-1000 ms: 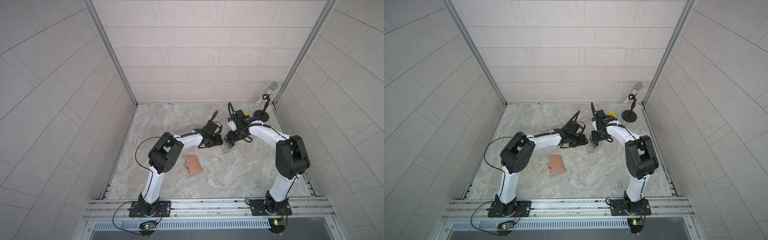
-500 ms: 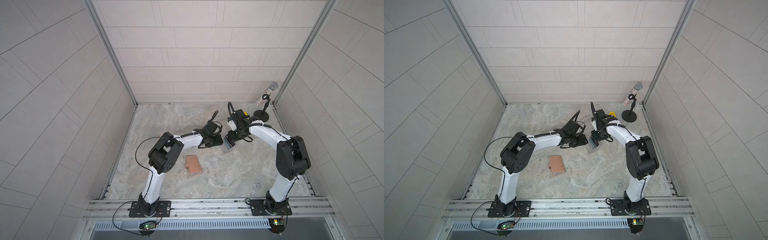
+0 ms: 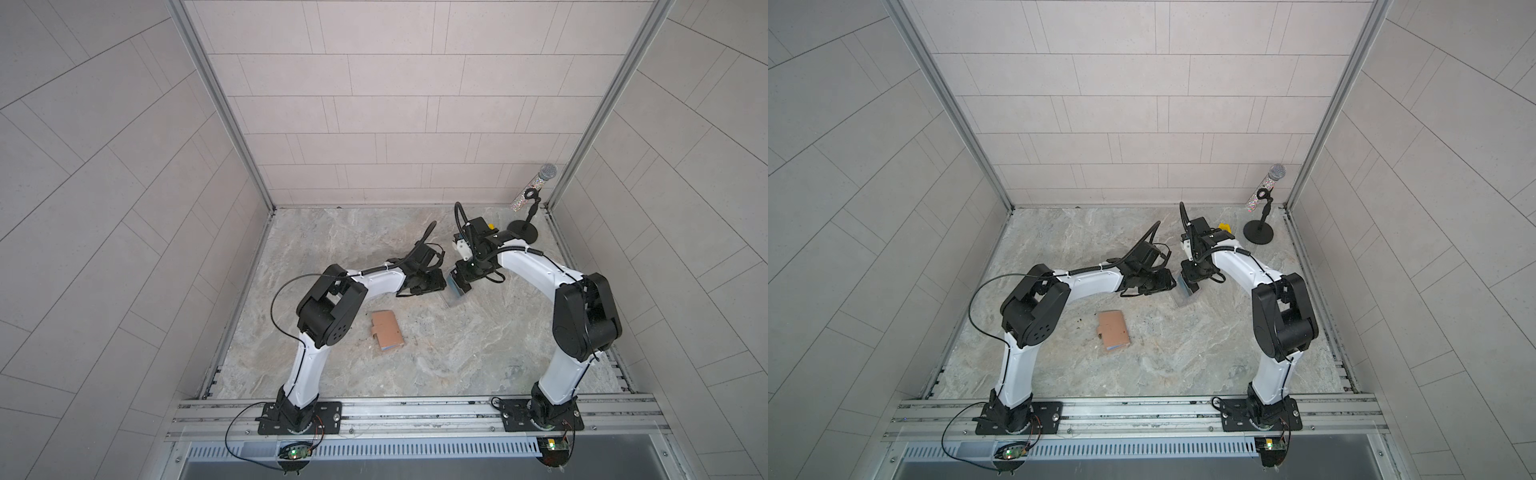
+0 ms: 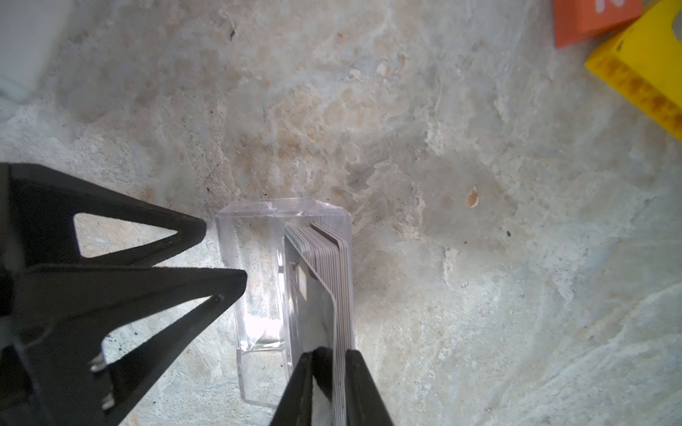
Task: Insert credit cards into a card holder
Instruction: Pick up the credit card from the storage box.
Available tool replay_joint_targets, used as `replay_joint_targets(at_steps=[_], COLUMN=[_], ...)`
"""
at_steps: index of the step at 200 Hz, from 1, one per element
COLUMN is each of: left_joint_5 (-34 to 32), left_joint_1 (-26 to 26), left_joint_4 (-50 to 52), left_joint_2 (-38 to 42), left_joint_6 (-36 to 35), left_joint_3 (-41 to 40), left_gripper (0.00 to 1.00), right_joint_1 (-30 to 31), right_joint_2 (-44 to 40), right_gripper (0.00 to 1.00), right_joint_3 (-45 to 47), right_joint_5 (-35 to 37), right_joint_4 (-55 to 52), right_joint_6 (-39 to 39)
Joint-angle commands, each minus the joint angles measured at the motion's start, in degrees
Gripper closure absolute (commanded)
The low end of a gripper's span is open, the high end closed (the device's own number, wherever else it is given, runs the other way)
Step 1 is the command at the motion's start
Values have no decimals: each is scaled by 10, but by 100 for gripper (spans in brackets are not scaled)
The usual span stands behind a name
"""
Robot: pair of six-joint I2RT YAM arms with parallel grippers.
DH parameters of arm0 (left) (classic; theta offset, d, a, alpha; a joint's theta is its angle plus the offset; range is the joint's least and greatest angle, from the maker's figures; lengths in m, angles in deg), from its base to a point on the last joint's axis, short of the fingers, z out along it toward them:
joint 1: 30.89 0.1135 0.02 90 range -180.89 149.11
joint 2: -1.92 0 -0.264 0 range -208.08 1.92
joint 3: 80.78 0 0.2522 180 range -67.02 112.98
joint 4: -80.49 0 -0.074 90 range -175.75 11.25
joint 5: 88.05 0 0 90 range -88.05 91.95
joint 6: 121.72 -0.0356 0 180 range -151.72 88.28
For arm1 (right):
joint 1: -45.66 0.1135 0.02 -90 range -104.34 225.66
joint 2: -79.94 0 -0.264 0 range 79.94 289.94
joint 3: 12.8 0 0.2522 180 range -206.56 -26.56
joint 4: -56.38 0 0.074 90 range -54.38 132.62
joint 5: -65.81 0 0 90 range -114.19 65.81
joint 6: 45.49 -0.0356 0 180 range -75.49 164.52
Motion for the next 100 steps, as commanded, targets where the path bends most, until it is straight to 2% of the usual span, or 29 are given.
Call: replay_joint_targets(at_steps=[1,54,100], left_joint_5=[-20,-5,12], left_joint_1=[1,1,1], left_joint_4=[40,34,40], left_joint_2=[-3,-3,14], left_joint_6=[-3,-1,-7], left_joint_3=[-18,-13,-3], left_gripper=[42,42,38], right_joint_1=[2,3,3], right_joint_2=[-19,-33,-59], right_gripper=[85,100,100], right_joint_3=[-13,-24,-27], right_joint_5=[9,-10,-31], right_joint_4=[-21,-34,-44], right_joint_6=[7,8,4])
